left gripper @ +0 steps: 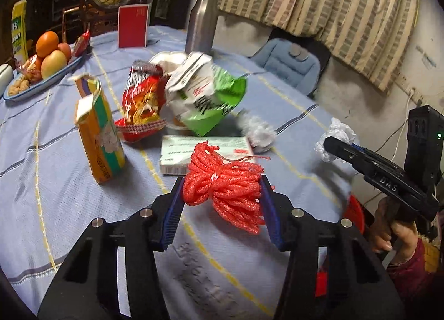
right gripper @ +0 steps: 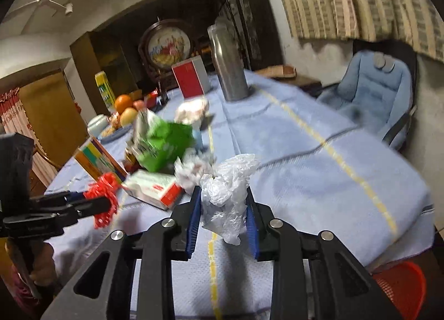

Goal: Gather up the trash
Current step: 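Grasp the red yarn bundle with the left tool while the right tool holds the white bag, then carry both items to the red wastebasket and open both tools to drop them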

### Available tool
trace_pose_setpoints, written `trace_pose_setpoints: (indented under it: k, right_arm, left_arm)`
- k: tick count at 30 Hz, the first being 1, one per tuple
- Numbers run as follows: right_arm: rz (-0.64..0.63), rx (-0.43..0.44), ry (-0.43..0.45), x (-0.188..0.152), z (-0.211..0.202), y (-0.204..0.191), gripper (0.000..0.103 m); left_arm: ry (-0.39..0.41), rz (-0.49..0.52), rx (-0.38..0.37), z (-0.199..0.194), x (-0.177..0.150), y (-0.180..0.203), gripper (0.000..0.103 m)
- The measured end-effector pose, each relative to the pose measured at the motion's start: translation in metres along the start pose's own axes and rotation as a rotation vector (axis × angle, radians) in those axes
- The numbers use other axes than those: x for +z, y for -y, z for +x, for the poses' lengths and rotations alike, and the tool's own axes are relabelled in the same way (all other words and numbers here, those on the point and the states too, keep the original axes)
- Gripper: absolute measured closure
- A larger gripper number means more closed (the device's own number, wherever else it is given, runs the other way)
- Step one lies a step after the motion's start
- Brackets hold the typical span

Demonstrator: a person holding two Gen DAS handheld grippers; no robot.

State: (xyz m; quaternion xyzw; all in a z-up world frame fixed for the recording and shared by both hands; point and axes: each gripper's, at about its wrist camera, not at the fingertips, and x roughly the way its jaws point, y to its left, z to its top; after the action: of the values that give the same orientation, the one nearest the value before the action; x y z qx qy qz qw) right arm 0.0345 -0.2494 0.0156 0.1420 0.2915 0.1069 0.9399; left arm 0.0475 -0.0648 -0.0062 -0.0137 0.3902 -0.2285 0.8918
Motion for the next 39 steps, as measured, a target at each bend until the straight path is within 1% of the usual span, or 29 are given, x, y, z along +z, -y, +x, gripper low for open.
trace_pose_setpoints:
  k: [4, 8, 11, 14, 17, 22, 24, 27, 30, 32, 33, 34, 36, 37, 38, 39]
  right_arm:
    - [-0.017, -0.019, 0.040, -0.002, -0.030, -0.002, 0.074]
    - [-0.014, -0.050, 0.075, -0.007, -0.059, 0.005, 0.073]
    - [-0.002, -0.090, 0.106, -0.011, -0.085, 0.017, 0.073]
    - [0.017, -0.126, 0.125, -0.017, -0.106, 0.031, 0.073]
    - [0.041, -0.165, 0.129, -0.025, -0.123, 0.050, 0.073]
    - [0.086, -0.253, 0.112, -0.048, -0.145, 0.086, 0.073]
    - [0.108, -0.285, 0.098, -0.057, -0.147, 0.100, 0.073]
    - [0.154, -0.349, 0.053, -0.075, -0.145, 0.128, 0.073]
    - [0.215, -0.398, -0.031, -0.097, -0.133, 0.159, 0.072]
    - [0.254, -0.430, -0.117, -0.111, -0.118, 0.182, 0.064]
    - [0.270, -0.446, -0.174, -0.119, -0.108, 0.192, 0.060]
    - [0.293, -0.456, -0.200, -0.125, -0.103, 0.200, 0.053]
    - [0.332, -0.452, -0.184, -0.129, -0.106, 0.208, 0.050]
    - [0.338, -0.444, -0.163, -0.127, -0.111, 0.210, 0.048]
    - [0.330, -0.456, -0.140, -0.124, -0.117, 0.209, 0.043]
    - [0.320, -0.473, -0.119, -0.122, -0.122, 0.209, 0.040]
  left_arm:
    - [0.035, 0.018, -0.003, -0.016, 0.002, 0.016, 0.051]
    - [0.058, 0.044, -0.019, -0.030, 0.002, 0.035, 0.051]
    - [0.071, 0.068, -0.024, -0.036, 0.001, 0.049, 0.051]
    - [0.074, 0.088, -0.044, -0.040, -0.001, 0.064, 0.051]
    - [0.067, 0.114, -0.059, -0.039, -0.002, 0.081, 0.051]
    - [0.047, 0.167, -0.106, -0.031, -0.001, 0.112, 0.051]
    - [0.037, 0.189, -0.122, -0.026, 0.000, 0.125, 0.051]
    - [0.015, 0.221, -0.149, -0.015, 0.000, 0.145, 0.051]
    - [-0.014, 0.250, -0.178, -0.002, -0.001, 0.164, 0.051]
    - [-0.039, 0.273, -0.196, 0.009, -0.001, 0.178, 0.051]
    - [-0.049, 0.280, -0.202, 0.013, -0.001, 0.183, 0.051]
    - [-0.061, 0.289, -0.210, 0.018, -0.002, 0.189, 0.051]
    - [-0.093, 0.318, -0.232, 0.031, -0.003, 0.205, 0.051]
    - [-0.107, 0.334, -0.243, 0.037, -0.003, 0.213, 0.051]
    - [-0.117, 0.345, -0.249, 0.041, -0.005, 0.219, 0.051]
    - [-0.130, 0.360, -0.259, 0.047, -0.006, 0.226, 0.051]
